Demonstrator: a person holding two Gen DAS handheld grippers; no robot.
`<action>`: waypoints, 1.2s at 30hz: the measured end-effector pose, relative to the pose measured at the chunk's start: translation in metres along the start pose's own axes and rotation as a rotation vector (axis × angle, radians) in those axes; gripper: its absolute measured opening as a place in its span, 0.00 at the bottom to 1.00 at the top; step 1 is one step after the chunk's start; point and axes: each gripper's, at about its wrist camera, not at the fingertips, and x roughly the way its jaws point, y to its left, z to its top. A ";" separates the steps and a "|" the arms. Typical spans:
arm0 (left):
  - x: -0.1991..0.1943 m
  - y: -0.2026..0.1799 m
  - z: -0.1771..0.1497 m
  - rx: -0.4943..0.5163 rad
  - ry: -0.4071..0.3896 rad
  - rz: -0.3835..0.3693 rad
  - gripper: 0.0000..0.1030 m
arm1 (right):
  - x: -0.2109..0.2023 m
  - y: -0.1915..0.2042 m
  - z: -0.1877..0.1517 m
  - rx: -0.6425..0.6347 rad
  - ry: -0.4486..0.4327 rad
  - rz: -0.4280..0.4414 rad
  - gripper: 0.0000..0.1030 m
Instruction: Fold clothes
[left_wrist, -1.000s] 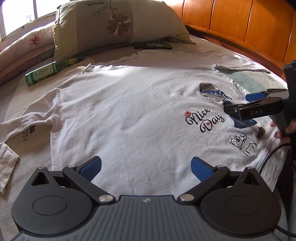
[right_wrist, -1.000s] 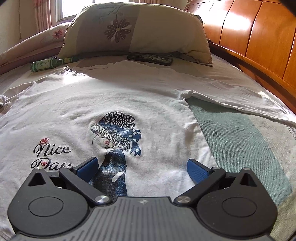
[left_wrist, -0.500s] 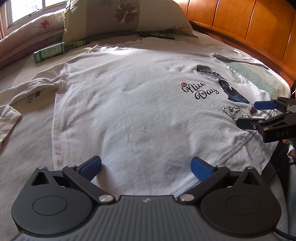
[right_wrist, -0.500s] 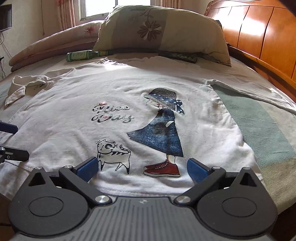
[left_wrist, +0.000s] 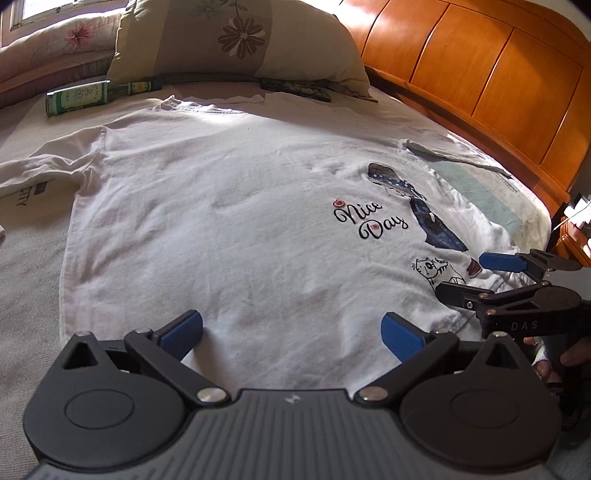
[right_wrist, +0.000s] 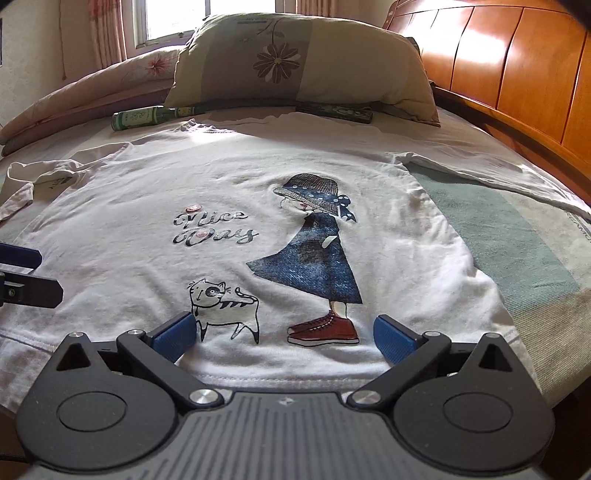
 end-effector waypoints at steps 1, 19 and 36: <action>-0.001 -0.001 -0.004 0.016 -0.008 0.007 0.99 | 0.000 0.000 0.000 0.002 -0.001 -0.002 1.00; 0.012 0.131 0.088 -0.146 -0.078 0.177 0.99 | 0.000 0.001 0.001 0.007 0.012 -0.012 1.00; 0.023 0.250 0.089 -0.508 -0.074 0.260 0.99 | 0.002 0.002 0.006 0.005 0.044 -0.011 1.00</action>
